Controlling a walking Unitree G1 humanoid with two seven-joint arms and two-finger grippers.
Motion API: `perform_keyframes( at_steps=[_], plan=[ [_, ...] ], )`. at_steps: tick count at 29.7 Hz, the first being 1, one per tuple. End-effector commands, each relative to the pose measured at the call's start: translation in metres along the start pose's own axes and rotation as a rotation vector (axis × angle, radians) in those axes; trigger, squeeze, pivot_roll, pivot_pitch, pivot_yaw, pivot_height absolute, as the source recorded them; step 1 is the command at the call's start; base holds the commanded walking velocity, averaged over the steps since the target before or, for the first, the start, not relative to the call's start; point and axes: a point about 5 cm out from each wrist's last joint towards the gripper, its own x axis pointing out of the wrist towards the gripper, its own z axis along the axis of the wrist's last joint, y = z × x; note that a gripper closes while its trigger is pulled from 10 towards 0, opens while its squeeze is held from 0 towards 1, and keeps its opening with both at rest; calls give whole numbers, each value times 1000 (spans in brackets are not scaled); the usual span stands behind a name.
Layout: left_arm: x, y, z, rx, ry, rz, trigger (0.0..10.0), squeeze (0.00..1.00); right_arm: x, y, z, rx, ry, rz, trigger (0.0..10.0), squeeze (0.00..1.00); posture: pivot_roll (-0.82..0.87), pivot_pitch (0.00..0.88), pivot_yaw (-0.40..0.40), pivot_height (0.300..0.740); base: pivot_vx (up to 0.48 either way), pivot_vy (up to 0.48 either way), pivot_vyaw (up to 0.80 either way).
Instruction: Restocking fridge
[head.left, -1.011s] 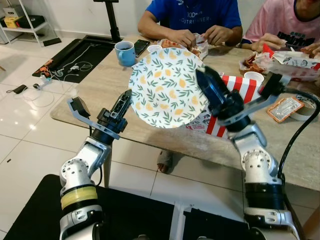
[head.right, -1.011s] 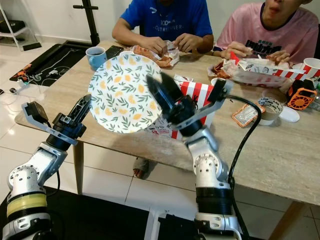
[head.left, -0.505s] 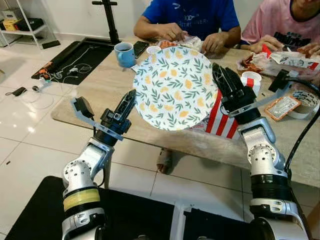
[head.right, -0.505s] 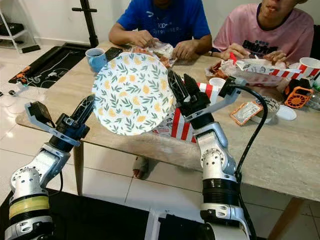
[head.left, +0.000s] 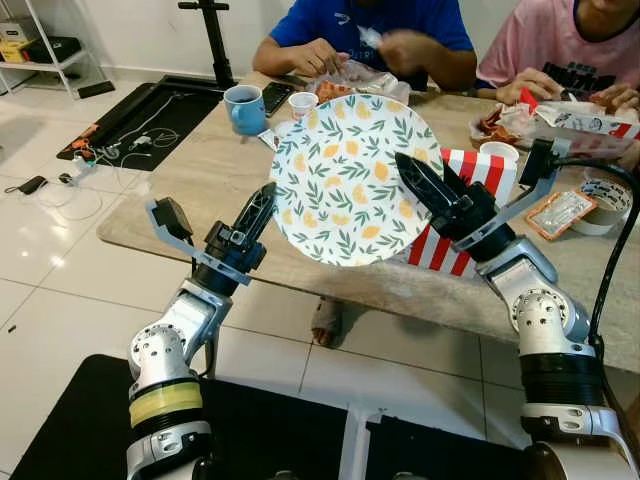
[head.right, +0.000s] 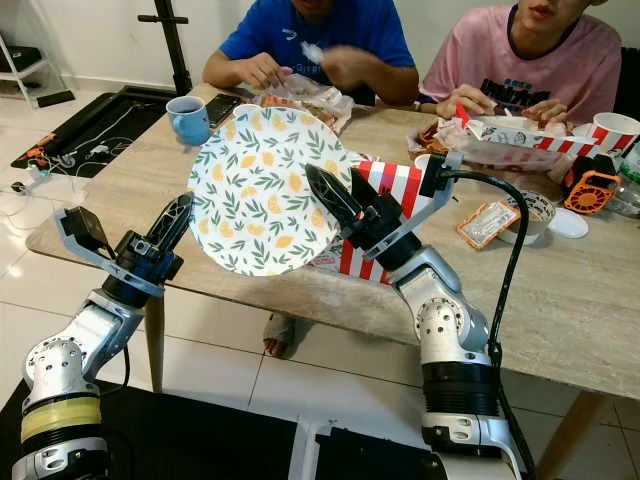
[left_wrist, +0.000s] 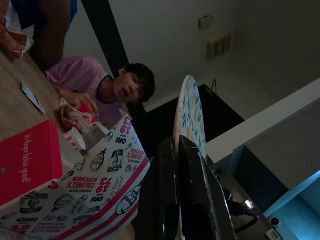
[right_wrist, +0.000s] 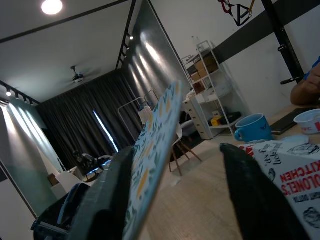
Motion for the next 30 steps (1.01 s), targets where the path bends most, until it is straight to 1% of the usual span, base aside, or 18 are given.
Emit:
perform_keyframes(
  at_steps=[1,7,10,15,18,19,20,21,23,26,27,30],
  plan=[
    [0,-2,-4,29,24,-20,10000,0,0,1,2,5,7,0,0,0,-71,61,36,740,0,0,0],
    [-2,-2,-5,57,47,-24,10000,0,-3,1,0,-3,38,15,0,0,-75,52,36,740,0,0,0],
    [-4,-5,0,90,57,-37,10000,0,-6,2,1,-14,65,31,0,0,-77,51,36,740,0,0,0],
    [-5,-5,7,115,51,-31,10000,0,-7,-2,1,-28,87,4,0,0,-76,50,33,740,0,0,0],
    [-5,-6,5,123,66,-45,10000,0,-8,-2,0,-35,102,2,0,0,-76,50,33,740,0,0,0],
    [-6,-7,4,128,75,-53,10000,278,-8,-2,0,-34,104,1,0,0,-76,50,33,740,0,0,0],
    [-6,-7,4,128,75,-53,10000,278,-8,-2,0,-34,104,1,0,0,-76,50,33,740,0,0,0],
    [-6,-7,3,126,81,-60,10000,1000,-8,-3,0,-36,106,0,0,0,-77,45,32,740,0,0,0],
    [-7,-8,2,124,84,-67,10000,1000,-8,-3,0,-36,106,-1,0,0,-77,45,32,740,0,0,0],
    [-10,-15,-1,115,110,-134,10000,1000,-8,-4,3,-32,94,2,0,0,-77,45,32,740,0,0,0],
    [-14,-17,-1,114,136,-158,10000,1000,-8,-3,4,-29,85,10,0,0,-77,45,32,740,0,0,0],
    [-18,-22,-5,120,181,-194,10000,1000,-9,-1,6,-20,80,36,0,0,-78,44,30,740,0,0,0]
  ],
)
